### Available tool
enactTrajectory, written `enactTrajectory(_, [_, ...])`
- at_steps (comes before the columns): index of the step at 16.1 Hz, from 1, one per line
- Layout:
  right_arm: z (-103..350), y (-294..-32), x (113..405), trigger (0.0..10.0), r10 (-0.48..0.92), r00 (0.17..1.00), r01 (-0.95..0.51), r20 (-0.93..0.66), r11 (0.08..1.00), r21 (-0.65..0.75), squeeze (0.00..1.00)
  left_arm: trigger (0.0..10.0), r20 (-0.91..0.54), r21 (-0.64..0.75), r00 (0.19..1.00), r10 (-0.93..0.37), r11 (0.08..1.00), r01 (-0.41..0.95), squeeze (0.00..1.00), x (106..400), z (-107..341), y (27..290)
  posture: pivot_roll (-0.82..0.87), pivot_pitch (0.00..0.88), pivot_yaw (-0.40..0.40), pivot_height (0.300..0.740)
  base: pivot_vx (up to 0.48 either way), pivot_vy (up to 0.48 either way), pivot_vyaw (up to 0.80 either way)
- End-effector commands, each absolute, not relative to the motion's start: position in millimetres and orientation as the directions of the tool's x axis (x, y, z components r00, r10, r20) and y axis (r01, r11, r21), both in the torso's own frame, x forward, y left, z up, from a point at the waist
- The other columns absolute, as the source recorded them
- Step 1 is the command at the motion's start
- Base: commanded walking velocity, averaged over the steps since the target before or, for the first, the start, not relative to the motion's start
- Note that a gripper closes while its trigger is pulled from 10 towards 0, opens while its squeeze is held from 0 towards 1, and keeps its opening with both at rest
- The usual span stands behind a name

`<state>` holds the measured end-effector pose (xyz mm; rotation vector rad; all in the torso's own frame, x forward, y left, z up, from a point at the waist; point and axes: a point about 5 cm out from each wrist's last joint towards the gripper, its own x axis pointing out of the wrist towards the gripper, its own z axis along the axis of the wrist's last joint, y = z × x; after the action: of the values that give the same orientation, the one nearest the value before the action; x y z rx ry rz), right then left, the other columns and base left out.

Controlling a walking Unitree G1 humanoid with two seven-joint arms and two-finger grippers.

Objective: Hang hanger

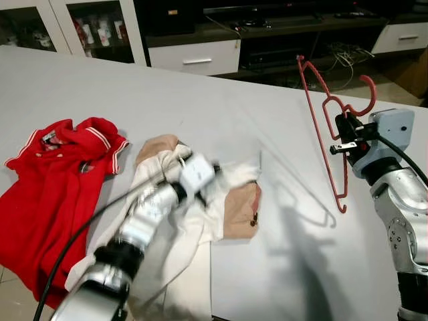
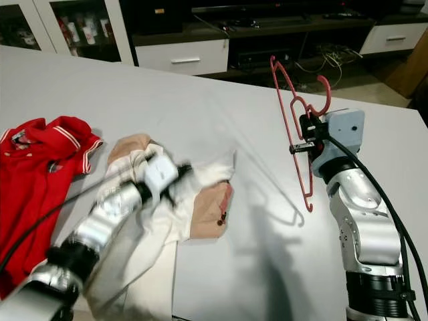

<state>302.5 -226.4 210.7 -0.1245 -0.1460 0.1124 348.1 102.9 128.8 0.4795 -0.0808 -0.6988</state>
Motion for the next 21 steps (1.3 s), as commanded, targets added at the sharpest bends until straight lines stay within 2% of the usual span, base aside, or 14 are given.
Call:
enactTrajectory(1, [219.0, -230.3, 300.5, 10.0, 0.110, 0.980, -0.090, 0.165, 0.989, -0.120, 0.00, 0.0, -0.031, 0.456, 0.793, -0.609, 0.697, 0.553, 0.00, 355.2, 141.0, 107.5, 0.03, 0.102, 0.026, 0.740, 0.000, 0.000, 0.00])
enactTrajectory(4, [223.5, -233.4, 298.9, 10.0, 0.120, 0.976, -0.103, 0.182, 0.990, -0.101, 0.00, 0.0, 0.019, 0.459, 0.814, -0.580, 0.729, 0.508, 0.00, 367.6, 160.0, 113.6, 0.03, 0.100, 0.029, 0.740, 0.000, 0.000, 0.00])
enactTrajectory(6, [234.4, -232.6, 289.2, 10.0, 0.216, 0.949, -0.209, 0.229, 0.976, -0.058, 0.00, 0.0, 0.029, 0.465, 0.823, -0.567, 0.736, 0.492, 0.00, 374.3, 168.6, 119.5, 0.02, 0.099, 0.032, 0.740, 0.000, 0.000, 0.00])
enactTrajectory(10, [248.6, -223.2, 266.4, 10.0, 0.447, 0.855, -0.445, 0.264, 0.893, -0.071, 0.00, 0.0, 0.099, 0.426, 0.839, -0.536, 0.784, 0.451, 0.00, 387.8, 196.1, 131.4, 0.01, 0.094, 0.029, 0.740, 0.000, 0.000, 0.00])
enactTrajectory(12, [250.3, -223.9, 264.1, 10.0, 0.469, 0.845, -0.466, 0.257, 0.881, -0.079, 0.00, 0.0, 0.134, 0.423, 0.818, -0.559, 0.779, 0.463, 0.00, 388.8, 206.8, 130.2, 0.01, 0.090, 0.026, 0.740, 0.000, 0.000, 0.00])
enactTrajectory(14, [251.9, -230.6, 266.3, 10.0, 0.460, 0.860, -0.445, 0.222, 0.888, -0.115, 0.00, 0.0, 0.138, 0.445, 0.703, -0.697, 0.678, 0.585, 0.00, 368.7, 194.5, 109.4, 0.01, 0.089, 0.021, 0.740, 0.000, 0.000, 0.00])
enactTrajectory(15, [253.1, -233.6, 266.5, 10.0, 0.463, 0.862, -0.445, 0.209, 0.886, -0.130, 0.00, 0.0, 0.119, 0.458, 0.676, -0.727, 0.644, 0.612, 0.00, 359.0, 183.3, 103.0, 0.01, 0.089, 0.019, 0.740, 0.000, 0.000, 0.00])
enactTrajectory(18, [256.4, -237.5, 268.5, 10.0, 0.484, 0.857, -0.458, 0.179, 0.873, -0.165, 0.00, 0.0, 0.103, 0.417, 0.673, -0.732, 0.646, 0.639, 0.00, 340.6, 158.8, 92.8, 0.02, 0.092, 0.010, 0.740, 0.000, 0.000, 0.00])
enactTrajectory(21, [256.6, -234.0, 275.2, 10.0, 0.584, 0.810, -0.555, 0.052, 0.792, -0.255, 0.00, 0.0, 0.060, 0.401, 0.684, -0.727, 0.645, 0.650, 0.00, 320.4, 136.8, 85.5, 0.04, 0.100, -0.024, 0.740, 0.000, 0.000, 0.00])
